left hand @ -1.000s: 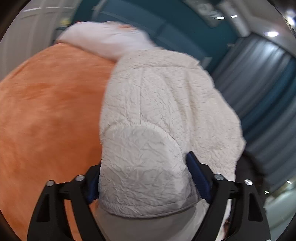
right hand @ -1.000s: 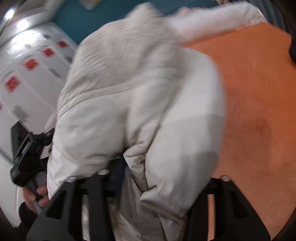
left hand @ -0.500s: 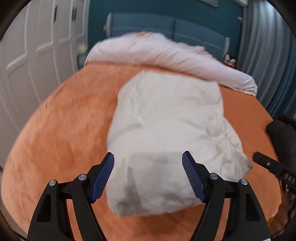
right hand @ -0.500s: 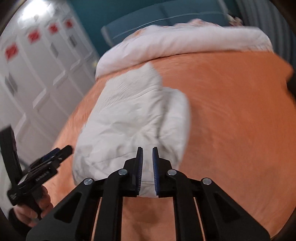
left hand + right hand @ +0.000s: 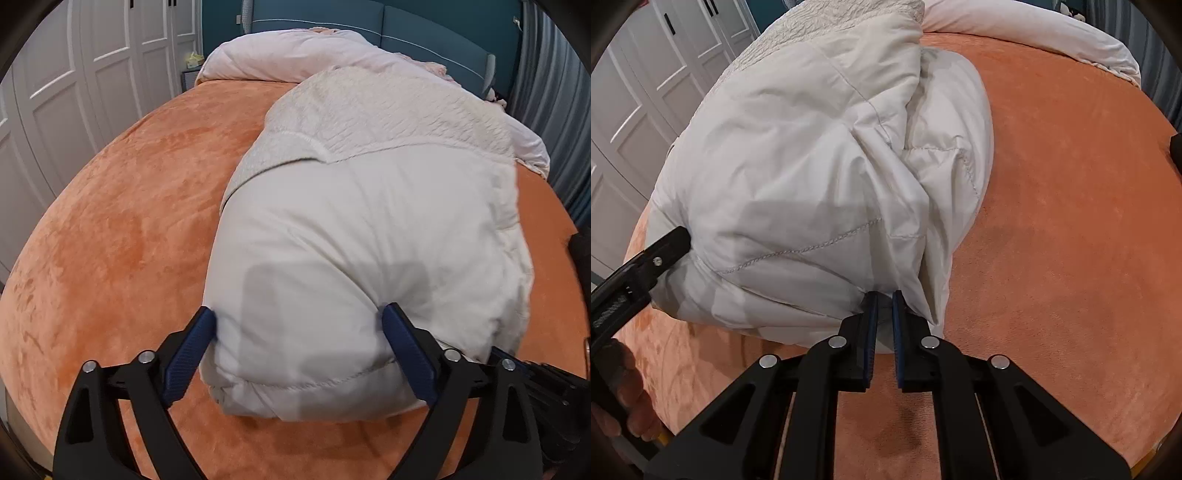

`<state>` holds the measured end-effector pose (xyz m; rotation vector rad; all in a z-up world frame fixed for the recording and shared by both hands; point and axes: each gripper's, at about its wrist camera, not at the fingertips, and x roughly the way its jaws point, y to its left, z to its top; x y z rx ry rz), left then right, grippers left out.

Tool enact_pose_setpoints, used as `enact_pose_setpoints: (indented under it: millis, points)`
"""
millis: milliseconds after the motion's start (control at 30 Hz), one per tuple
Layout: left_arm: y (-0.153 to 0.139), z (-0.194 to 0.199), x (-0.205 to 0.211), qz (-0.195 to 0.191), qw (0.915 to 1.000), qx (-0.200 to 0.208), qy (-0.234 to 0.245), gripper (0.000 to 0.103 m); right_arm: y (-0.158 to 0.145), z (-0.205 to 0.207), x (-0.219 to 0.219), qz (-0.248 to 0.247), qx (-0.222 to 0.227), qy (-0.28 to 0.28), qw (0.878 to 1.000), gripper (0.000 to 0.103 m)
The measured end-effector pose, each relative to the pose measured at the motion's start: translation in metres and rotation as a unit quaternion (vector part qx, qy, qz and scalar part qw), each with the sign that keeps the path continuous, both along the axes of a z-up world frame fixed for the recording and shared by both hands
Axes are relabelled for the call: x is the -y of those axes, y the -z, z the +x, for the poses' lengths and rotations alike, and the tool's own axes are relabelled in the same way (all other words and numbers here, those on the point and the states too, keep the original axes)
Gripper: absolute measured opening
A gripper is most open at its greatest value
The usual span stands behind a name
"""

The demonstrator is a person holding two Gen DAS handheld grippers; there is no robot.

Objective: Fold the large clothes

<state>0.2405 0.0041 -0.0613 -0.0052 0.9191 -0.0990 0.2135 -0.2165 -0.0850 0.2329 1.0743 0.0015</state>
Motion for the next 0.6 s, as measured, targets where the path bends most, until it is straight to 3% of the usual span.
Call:
enact_pose_setpoints:
  millis: [67,200,267,367,433,500,533,600]
  points:
    - [0.000,0.001,-0.003,-0.003,1.0000,-0.002,-0.005,0.094,-0.015,-0.006,0.002,0.001,0.008,0.006,1.000,0.009]
    - [-0.003,0.002,-0.006,-0.013,0.9998,-0.009,-0.008,0.094,-0.071,-0.013,0.005,0.016,0.094,0.024,0.995,0.009]
    - [-0.004,0.000,-0.004,-0.009,0.9999,-0.008,-0.010,0.094,-0.087,-0.003,0.005,0.017,0.106,0.020,0.994,0.009]
    - [-0.007,-0.003,-0.003,-0.011,0.9998,-0.012,-0.014,0.094,-0.079,0.021,0.005,-0.009,0.093,0.020,0.995,0.011]
    - [-0.014,-0.005,-0.007,-0.025,0.9994,-0.015,-0.015,0.091,-0.065,0.029,0.006,0.015,0.073,0.021,0.997,0.012]
    - [-0.028,-0.011,-0.018,-0.046,0.9986,-0.004,-0.025,0.090,-0.066,0.025,0.015,0.045,0.086,0.030,0.995,0.028]
    - [-0.036,-0.014,-0.026,-0.055,0.9978,0.007,-0.036,0.090,-0.067,0.021,0.023,0.052,0.096,0.040,0.993,0.046]
    - [-0.046,-0.014,-0.040,-0.072,0.9959,0.021,-0.052,0.088,-0.065,0.024,0.032,0.060,0.096,0.052,0.992,0.050]
